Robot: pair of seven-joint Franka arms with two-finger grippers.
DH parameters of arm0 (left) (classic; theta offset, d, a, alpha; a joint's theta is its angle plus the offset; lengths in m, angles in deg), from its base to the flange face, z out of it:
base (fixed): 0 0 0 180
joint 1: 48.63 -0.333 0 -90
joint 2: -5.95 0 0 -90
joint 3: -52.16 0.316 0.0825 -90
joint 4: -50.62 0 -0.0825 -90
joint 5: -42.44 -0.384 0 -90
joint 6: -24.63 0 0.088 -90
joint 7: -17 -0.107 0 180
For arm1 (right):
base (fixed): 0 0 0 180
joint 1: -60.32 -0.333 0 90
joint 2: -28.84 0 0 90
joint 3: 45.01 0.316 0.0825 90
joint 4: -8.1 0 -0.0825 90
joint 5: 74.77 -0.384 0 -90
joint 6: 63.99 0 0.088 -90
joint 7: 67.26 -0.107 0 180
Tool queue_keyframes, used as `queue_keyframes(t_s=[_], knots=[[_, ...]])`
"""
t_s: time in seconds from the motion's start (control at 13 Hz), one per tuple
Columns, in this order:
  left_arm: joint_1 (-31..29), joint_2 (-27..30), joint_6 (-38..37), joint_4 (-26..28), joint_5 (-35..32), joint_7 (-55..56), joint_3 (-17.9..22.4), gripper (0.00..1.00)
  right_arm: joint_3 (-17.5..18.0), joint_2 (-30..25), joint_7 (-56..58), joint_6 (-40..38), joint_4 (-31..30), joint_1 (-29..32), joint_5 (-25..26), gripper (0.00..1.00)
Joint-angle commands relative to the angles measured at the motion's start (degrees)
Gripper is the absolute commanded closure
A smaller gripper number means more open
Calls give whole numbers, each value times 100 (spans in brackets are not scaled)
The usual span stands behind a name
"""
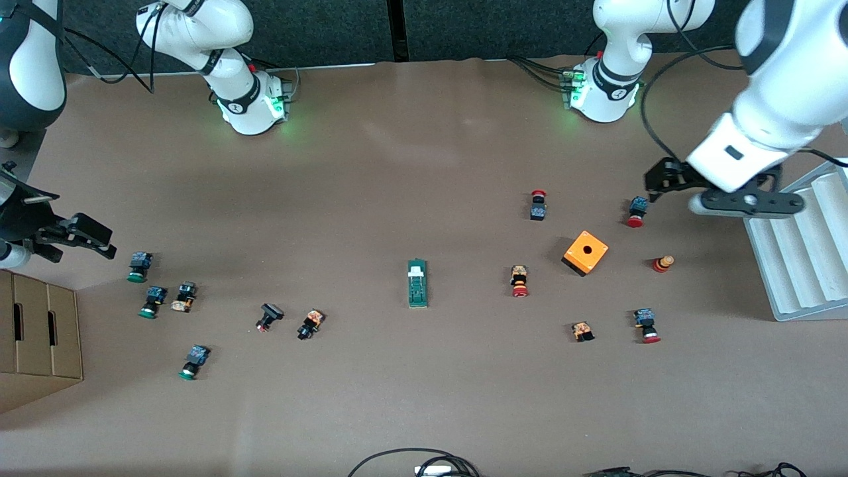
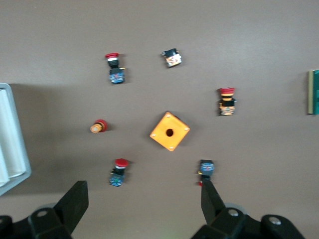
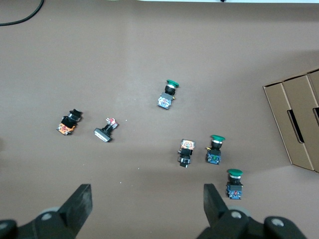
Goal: Close load switch with both arms
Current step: 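Move the left gripper over the teal load switch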
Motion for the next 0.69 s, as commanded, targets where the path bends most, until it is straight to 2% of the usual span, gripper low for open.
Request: queue_keyframes(t_s=[0.0, 0.31, 0.62], knots=[[-4, -137, 68, -127, 49, 699, -462, 0, 6, 40, -41, 37, 69, 43, 13, 0], [-4, -374, 577, -127, 40, 1964, -1156, 0, 6, 48, -41, 37, 69, 43, 13, 0], [5, -900, 1534, -136, -38, 3045, -1789, 0, 6, 48, -41, 37, 69, 34, 13, 0]])
